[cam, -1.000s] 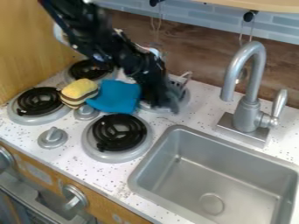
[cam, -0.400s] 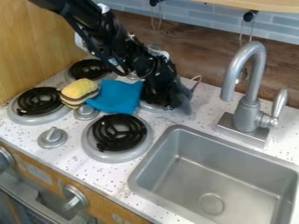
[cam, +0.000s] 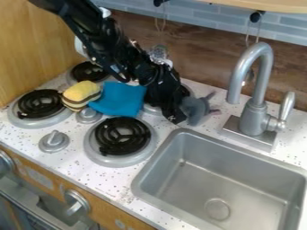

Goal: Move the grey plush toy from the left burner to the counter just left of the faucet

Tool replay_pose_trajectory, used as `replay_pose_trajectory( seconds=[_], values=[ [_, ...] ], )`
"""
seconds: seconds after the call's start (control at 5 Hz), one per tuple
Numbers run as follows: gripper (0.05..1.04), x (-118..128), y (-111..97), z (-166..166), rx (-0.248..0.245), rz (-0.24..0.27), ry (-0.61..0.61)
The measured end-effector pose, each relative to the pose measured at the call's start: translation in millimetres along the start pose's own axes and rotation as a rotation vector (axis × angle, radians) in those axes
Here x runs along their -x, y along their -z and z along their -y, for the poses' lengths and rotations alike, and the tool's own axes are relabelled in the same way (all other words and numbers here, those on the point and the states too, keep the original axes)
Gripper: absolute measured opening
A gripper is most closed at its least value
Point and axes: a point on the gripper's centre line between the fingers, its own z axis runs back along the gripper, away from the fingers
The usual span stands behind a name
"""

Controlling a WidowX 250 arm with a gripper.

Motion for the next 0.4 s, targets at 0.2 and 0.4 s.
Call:
replay_pose_trajectory(
  seconds=[0.2, 0.4],
  values=[
    [1.005, -7, -45, -4, -0.042, 0.018, 0.023],
    [1.005, 8, -101, 0, -0.088, -0.019, 0.038]
  ],
)
